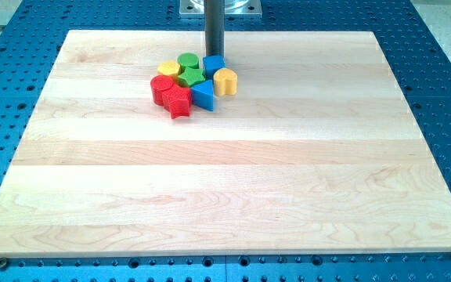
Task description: Move the green circle in between hexagon and green star
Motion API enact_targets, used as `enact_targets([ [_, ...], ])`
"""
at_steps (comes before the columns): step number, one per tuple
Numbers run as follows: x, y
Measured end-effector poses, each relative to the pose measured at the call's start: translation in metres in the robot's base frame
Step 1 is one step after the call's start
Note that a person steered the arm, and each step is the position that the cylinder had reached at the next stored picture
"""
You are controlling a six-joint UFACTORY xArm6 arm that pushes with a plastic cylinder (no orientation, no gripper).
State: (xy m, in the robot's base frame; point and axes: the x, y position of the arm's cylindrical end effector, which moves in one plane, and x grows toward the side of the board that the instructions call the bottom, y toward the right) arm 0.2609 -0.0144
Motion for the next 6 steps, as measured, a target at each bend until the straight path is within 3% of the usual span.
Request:
enact_targets([
  [6, 0.0, -0.019],
])
